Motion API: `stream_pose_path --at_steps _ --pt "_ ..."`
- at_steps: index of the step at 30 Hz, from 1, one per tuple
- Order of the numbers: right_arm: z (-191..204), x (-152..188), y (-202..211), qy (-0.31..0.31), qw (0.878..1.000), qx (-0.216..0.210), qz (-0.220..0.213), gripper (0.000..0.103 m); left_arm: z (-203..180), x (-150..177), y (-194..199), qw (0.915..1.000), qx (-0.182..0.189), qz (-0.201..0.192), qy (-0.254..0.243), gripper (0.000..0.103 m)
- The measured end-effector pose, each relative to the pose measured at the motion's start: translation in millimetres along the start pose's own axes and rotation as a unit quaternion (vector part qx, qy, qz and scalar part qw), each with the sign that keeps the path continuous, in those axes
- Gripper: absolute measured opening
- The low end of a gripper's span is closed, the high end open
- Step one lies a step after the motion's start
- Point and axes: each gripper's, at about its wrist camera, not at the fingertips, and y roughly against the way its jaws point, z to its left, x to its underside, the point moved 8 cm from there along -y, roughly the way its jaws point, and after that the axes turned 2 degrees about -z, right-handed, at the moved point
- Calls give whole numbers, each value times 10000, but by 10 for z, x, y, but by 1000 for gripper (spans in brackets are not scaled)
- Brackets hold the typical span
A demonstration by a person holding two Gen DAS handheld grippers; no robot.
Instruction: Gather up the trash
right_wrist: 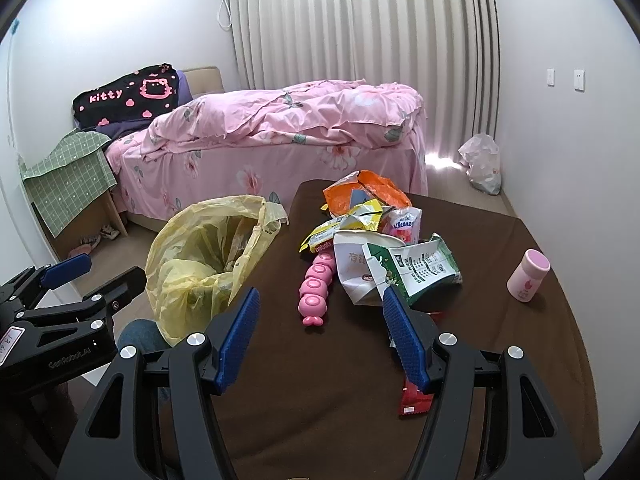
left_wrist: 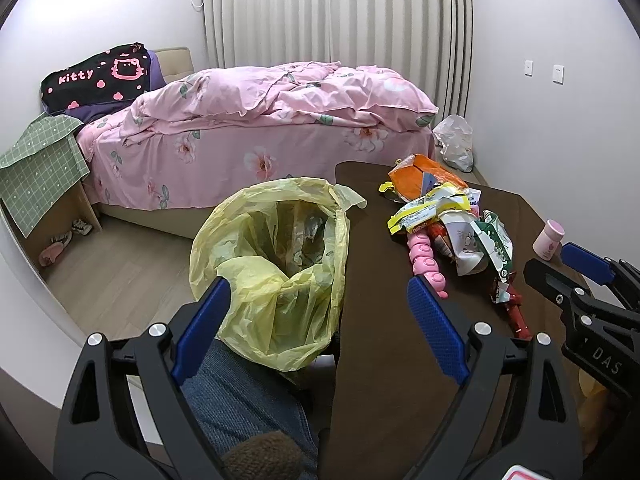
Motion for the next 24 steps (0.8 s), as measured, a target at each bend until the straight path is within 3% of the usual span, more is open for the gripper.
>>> stream_pose_path --at_steps 24 --pt "-6 -51 54 -16 9998 -10 -179 61 66 -42 72 9997 10 -165 174 86"
